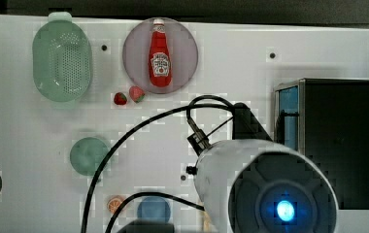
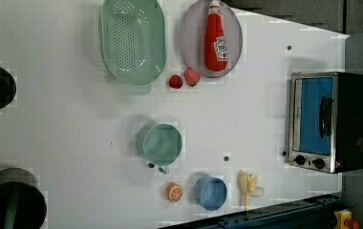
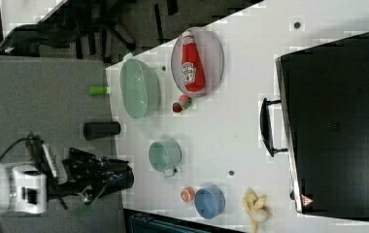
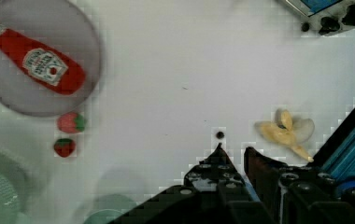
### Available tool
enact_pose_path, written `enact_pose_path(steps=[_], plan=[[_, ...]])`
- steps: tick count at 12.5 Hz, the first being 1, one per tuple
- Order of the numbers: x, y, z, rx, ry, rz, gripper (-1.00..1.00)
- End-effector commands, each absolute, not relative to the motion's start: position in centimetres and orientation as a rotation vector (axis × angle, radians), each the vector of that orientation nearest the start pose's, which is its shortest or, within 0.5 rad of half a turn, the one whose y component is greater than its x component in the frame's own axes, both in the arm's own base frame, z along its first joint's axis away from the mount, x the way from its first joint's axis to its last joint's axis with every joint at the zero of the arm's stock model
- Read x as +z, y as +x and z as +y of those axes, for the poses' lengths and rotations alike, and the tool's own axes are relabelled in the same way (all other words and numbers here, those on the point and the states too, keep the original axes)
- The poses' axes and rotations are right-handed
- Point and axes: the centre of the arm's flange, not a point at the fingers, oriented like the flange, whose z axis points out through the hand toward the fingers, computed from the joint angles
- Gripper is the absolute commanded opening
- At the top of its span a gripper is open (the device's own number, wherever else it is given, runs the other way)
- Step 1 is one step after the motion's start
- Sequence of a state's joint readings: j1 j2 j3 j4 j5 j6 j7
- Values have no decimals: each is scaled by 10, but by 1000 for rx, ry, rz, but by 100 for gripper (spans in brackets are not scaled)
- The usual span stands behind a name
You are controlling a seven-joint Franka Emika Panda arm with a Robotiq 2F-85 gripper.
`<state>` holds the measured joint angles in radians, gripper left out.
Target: Flap open oven.
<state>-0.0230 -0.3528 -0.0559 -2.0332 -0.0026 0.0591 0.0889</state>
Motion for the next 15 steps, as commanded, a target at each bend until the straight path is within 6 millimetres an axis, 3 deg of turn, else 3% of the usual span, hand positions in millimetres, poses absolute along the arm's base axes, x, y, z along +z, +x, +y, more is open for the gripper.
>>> enact_pose_path(steps=[1,4,7,15], plan=[[571,440,-62,107,-2738,1514,-65],[547,450,-92,95,-2861,1324,-65],[516,457,-127,71,-3018,1020,-65],[439,463,-232,-65,-3194,159,-65]])
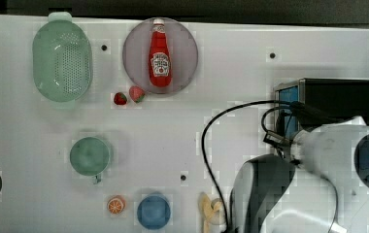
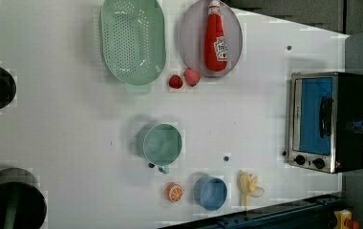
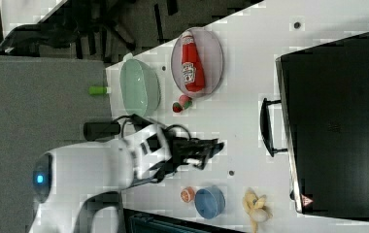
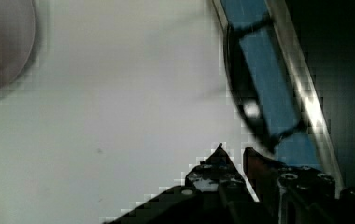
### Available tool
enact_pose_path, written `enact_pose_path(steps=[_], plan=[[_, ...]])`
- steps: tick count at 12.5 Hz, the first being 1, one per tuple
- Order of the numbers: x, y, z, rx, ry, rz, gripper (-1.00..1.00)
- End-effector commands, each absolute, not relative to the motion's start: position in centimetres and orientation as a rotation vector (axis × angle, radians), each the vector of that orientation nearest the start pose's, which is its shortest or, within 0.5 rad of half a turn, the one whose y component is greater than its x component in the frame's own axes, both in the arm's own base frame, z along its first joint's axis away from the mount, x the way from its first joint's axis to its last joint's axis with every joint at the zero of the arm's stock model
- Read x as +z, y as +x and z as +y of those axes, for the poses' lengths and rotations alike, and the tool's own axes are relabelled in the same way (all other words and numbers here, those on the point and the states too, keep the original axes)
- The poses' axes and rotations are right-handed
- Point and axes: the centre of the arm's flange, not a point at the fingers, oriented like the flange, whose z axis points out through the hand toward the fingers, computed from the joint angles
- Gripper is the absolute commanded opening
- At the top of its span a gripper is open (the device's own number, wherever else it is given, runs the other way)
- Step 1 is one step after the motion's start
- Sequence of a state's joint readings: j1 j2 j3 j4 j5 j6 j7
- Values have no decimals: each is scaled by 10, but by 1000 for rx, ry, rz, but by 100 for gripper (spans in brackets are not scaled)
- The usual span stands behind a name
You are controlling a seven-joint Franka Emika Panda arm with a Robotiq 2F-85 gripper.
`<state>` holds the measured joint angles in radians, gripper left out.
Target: Flap open oven.
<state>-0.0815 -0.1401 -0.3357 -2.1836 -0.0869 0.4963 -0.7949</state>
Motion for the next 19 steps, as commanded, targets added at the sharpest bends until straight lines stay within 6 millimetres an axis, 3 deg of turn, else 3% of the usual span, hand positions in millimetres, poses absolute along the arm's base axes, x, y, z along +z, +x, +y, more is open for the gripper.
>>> enact_pose_path(steps=[1,4,10,16,19], plan=[[432,464,-242,-78,-3205,146,-65],[402,465,-262,-46,-3218,197,-65],[358,472,-270,-19,-3243,208,-65],[325,476,-265,0,-3260,180,-65],[314,479,-247,10,-3257,130,-65]])
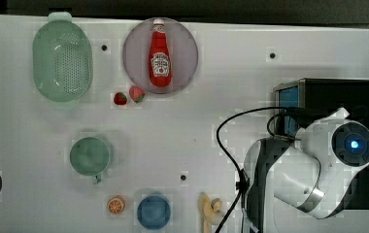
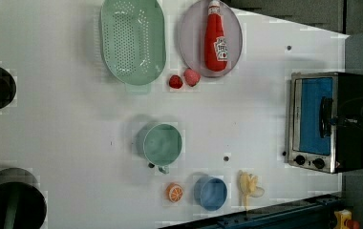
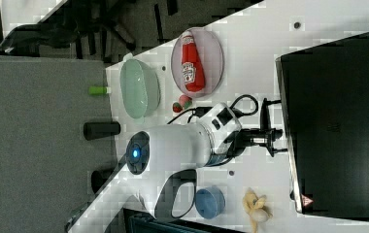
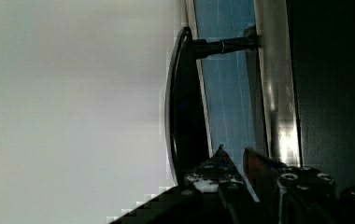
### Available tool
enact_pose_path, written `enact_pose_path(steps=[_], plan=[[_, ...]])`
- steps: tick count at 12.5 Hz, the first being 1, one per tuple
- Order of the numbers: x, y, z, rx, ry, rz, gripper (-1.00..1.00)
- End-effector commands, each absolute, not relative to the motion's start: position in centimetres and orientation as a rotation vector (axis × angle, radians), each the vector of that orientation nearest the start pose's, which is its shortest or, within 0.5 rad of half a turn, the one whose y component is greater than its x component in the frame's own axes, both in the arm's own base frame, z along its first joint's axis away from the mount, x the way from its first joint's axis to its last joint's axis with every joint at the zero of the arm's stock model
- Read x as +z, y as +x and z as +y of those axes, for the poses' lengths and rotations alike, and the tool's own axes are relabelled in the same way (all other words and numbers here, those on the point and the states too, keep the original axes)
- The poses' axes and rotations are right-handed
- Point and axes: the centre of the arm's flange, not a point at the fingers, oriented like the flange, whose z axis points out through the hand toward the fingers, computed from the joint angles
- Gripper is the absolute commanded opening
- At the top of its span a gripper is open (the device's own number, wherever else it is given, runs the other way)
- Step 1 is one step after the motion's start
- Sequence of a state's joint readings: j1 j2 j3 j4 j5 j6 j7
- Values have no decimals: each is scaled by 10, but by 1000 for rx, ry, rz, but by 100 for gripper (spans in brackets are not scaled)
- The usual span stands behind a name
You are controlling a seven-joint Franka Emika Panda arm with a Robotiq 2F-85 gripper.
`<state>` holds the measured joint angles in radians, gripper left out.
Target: Flap open oven.
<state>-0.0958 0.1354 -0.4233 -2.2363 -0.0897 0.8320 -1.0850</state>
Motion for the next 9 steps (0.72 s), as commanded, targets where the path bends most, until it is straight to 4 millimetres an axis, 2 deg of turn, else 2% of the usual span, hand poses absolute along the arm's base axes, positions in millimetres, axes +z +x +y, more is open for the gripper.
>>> enact_pose_path(steps=[1,5,9], plan=[[310,481,-236,21,-3254,112,-65],[292,490,-182,99,-3312,-75,-65],[271,496,-136,151,-3456,-35,-65]])
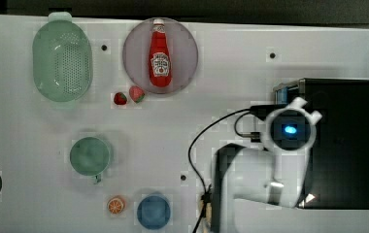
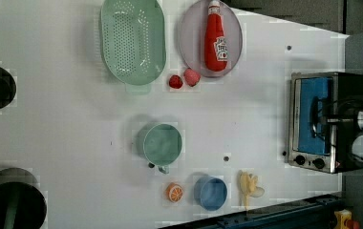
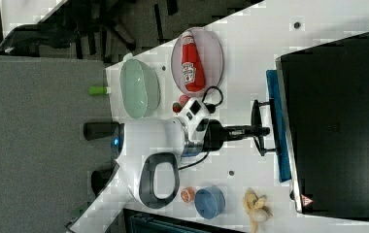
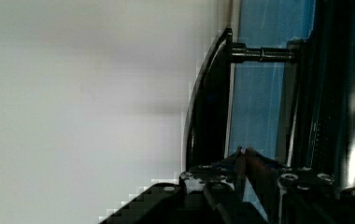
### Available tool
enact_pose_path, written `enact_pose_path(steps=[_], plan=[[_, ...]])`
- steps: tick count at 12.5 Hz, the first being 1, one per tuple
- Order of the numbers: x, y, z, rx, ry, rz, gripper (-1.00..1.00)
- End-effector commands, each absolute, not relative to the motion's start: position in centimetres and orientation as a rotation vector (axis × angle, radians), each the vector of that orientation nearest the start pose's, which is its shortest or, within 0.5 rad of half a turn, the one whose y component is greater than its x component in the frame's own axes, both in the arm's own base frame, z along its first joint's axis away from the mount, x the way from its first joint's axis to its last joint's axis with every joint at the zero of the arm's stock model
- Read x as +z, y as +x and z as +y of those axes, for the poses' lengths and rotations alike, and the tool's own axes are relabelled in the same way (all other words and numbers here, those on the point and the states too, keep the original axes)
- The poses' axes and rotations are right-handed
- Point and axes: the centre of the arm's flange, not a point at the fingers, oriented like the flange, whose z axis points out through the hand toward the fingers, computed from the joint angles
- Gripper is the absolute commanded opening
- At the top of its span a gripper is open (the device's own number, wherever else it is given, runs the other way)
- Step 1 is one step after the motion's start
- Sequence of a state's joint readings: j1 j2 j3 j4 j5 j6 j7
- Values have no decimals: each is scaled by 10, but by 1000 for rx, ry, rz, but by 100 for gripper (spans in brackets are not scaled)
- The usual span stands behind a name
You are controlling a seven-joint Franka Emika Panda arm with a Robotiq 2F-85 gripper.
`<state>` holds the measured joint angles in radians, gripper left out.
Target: Flap open oven.
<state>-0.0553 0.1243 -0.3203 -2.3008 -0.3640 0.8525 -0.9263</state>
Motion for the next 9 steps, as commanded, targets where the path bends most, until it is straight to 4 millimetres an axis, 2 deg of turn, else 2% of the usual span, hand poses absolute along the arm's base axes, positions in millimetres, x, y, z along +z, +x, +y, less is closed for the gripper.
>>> enact_pose_path(steps=[1,2,9], plan=[[263,497,-126,160,-3502,-59,-65],[255,498,-115,169,-3539,-94,-65],[179,492,-45,151,-3766,5,-65]])
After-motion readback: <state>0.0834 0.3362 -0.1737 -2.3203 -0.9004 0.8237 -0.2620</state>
